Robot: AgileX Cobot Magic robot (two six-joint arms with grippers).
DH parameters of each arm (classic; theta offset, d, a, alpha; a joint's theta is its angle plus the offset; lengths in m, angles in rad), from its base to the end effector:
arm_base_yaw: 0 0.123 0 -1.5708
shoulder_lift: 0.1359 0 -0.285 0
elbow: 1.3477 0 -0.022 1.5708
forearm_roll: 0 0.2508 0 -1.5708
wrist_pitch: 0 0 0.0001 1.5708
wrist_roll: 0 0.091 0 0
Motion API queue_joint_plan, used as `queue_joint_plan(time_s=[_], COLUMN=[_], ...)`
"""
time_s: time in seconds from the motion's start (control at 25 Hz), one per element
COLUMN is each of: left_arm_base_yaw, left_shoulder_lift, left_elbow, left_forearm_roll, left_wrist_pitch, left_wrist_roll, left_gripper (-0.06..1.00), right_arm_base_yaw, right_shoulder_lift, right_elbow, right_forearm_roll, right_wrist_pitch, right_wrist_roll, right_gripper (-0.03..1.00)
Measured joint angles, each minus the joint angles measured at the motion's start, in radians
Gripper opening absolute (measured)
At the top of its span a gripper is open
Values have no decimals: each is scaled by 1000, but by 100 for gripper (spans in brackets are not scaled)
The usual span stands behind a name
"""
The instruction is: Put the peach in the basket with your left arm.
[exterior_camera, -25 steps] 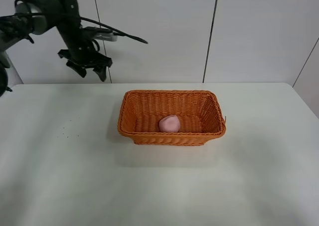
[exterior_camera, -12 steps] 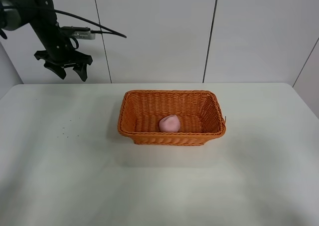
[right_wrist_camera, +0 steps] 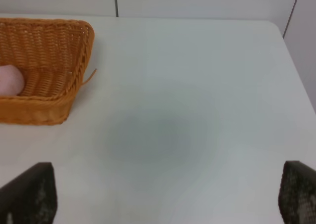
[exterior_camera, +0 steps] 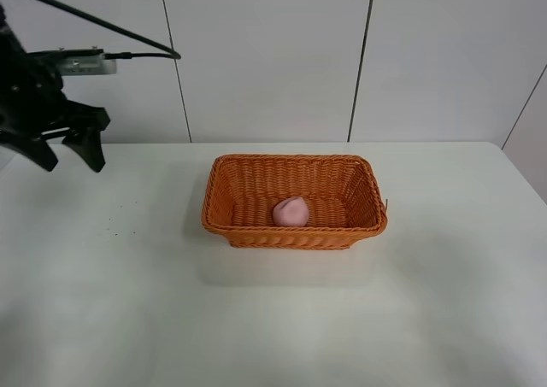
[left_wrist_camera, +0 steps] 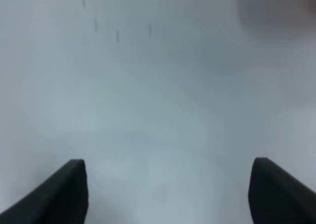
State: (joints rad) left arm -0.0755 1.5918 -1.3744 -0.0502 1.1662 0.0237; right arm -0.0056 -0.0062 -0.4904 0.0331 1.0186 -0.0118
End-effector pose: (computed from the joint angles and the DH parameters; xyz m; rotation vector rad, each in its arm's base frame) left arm 0.3194 -0.0284 0.3062 0.1230 2.8649 -0.0803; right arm -0.0030 0.0026 0.2781 -0.0068 2.0053 0.0282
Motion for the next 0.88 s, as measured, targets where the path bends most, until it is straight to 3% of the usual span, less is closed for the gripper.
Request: queue_joint_plan(time_s=[0.28, 0.52, 0.64, 0.88], left_arm_base_yaw=[0, 0, 0, 0], left_shoulder_lift=[-440, -816, -990, -1247], left_elbow=[448, 765, 840, 859], left_forearm_roll=[2, 2, 4, 13], left_wrist_pitch=[-10, -109, -139, -138], left_wrist_roll=[-1, -1, -1, 16], left_gripper=[71, 71, 71, 71], right_arm_base_yaw=[0, 0, 0, 0], right_shoulder_lift=[0, 0, 0, 0], right_elbow=[0, 0, 0, 0], right_forearm_roll=[0, 0, 0, 0], right_wrist_pitch=[0, 0, 0, 0], right_wrist_roll=[0, 0, 0, 0], right_gripper=[69, 69, 69, 69])
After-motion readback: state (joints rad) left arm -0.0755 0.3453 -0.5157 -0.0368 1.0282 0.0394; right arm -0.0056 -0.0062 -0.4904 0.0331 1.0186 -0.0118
